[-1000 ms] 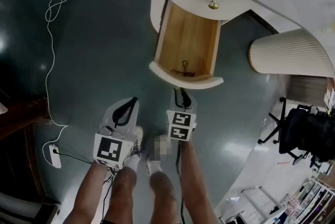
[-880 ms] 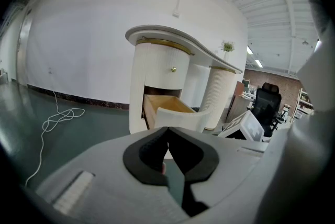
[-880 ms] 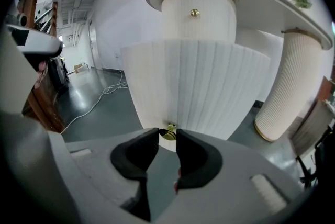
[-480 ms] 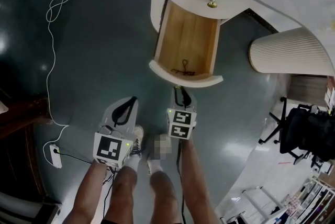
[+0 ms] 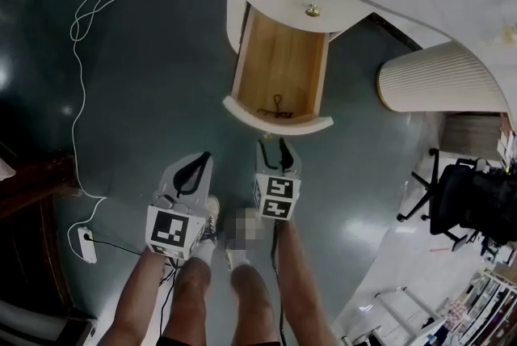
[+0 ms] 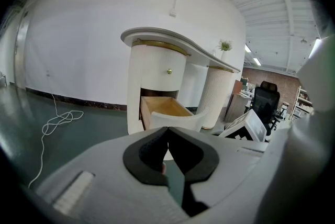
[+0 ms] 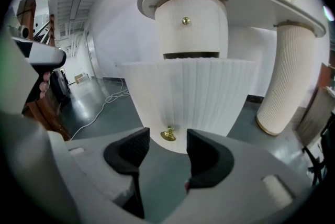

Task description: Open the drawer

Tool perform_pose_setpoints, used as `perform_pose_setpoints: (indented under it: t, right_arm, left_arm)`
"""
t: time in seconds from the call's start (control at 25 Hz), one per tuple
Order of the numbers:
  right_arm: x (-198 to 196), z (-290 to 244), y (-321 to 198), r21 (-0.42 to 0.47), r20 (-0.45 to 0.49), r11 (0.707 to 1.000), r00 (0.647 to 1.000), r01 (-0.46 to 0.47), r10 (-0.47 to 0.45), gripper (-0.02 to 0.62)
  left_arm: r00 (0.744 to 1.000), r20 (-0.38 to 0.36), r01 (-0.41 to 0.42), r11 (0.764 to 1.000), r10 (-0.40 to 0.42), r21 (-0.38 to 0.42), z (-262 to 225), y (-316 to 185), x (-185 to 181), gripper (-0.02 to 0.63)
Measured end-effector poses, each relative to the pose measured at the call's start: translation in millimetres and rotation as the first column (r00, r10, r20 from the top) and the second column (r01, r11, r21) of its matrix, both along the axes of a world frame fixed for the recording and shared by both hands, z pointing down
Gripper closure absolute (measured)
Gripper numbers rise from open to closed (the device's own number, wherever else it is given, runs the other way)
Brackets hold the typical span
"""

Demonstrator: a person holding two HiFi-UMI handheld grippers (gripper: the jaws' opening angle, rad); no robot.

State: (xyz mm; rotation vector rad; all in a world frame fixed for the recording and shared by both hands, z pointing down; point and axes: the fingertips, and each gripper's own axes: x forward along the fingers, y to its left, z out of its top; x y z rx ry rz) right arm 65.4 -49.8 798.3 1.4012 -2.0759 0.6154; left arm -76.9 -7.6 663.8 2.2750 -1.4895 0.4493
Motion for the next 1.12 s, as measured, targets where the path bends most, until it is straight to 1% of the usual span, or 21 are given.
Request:
perform_pose_setpoints:
  t: [0.2,0.36,0.48,0.8,1.12]
  right_arm:
    - [-2.2,-19.3,4.8,0.002,0.002,1.000,1.000,0.018,-0.018,0.370]
    - [-2.9,-38.1,10.5,0.000,-0.001,0.999,0.999,0.033,-0.033,0.370]
    - [0.3,-57.2,10.9,0.012,0.016,0.999,0.999,0.031,-0.031,0.371]
    - [5.6,-139.9,3.8,0.046,0.038,0.999,0.999,0.012,-0.014,0.371]
    - [23.2,-254.5,-35.3,0.132,0.063,0.991,0.998,-0.020,0.012,0.371]
  left_arm:
    - [1.000,-0.007,0.011,1.000,-0.011,0.015,-17.9,-4.8,1.5,0.596]
    - [1.000,0.004,0.004,1.000,-0.004,0.021,-37.6,-6.2,4.3,0.595]
    - [1.000,-0.001,0.006,1.000,-0.006,0.027,-58.1,-10.5,6.9,0.595]
    - [1.000,0.009,-0.011,0.998,0.011,0.061,-131.4,-25.5,10.7,0.595]
    - [0.999,0.022,-0.036,0.993,0.034,0.111,-220.8,-55.1,21.1,0.595]
